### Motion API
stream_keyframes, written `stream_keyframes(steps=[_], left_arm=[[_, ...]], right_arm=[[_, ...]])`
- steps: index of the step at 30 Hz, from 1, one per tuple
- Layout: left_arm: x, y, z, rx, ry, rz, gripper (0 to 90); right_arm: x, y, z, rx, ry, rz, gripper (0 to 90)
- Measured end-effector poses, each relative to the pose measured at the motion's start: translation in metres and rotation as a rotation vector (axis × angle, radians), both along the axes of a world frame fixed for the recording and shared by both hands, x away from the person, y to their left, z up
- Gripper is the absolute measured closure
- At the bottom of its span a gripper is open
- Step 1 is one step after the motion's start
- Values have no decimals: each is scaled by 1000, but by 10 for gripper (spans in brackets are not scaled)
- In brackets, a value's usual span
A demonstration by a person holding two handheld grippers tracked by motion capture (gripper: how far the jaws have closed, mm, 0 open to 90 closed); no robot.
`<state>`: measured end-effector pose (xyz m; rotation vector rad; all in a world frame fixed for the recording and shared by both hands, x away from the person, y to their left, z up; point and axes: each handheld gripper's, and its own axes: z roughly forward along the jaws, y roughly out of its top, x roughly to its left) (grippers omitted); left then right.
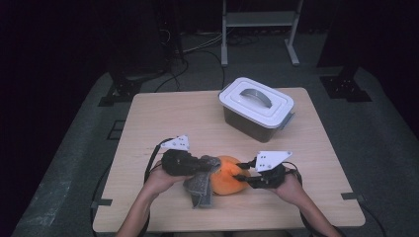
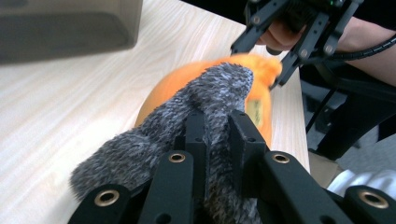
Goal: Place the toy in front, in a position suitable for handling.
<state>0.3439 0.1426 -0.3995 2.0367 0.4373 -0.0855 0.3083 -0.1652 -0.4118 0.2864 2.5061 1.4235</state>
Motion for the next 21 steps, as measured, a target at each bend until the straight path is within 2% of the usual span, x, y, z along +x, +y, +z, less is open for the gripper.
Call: stream_keyframes(steps=[1,2,4,5,8,9,10,12,14,15,16,17,18,19,20,21], left_arm=[[0,-1,-2,-10,14,-7,795],[-2,-4,-3,-15,19,-13,795],[-4,-9,-3,-19,19,-43,794],[-5,-12,-2,-24,23,-55,794],[-10,-22,-1,-19,24,-97,794],[-12,-26,0,-9,15,-101,793],[-12,-26,0,-9,15,-101,793],[-11,-25,0,-16,14,-94,793],[-10,-20,3,-27,6,-78,793],[-10,-20,3,-27,6,-78,793],[-10,-18,6,-35,-4,-73,793],[-10,-15,11,-79,-2,-74,793],[-10,-15,11,-79,-2,-74,793],[-12,-16,17,-100,-14,-80,793],[-14,-17,17,-82,-24,-79,793],[-14,-17,17,-82,-24,-79,793]], right_arm=[[3,-1,0,20,61,-2,517],[3,-1,0,20,61,-2,517],[5,-1,2,21,112,-4,416],[7,-2,3,24,152,2,380],[7,0,4,27,176,-7,360],[8,1,1,8,165,-30,398],[8,1,1,8,165,-30,398],[7,1,-2,6,153,-37,489],[4,2,0,0,107,-32,574],[4,2,0,0,107,-32,574],[2,3,2,13,75,-32,589],[1,4,3,27,58,-23,591],[1,4,3,27,58,-23,591],[-2,7,3,44,20,-7,590],[-3,9,3,38,4,6,588],[-4,11,2,29,-9,17,585]])
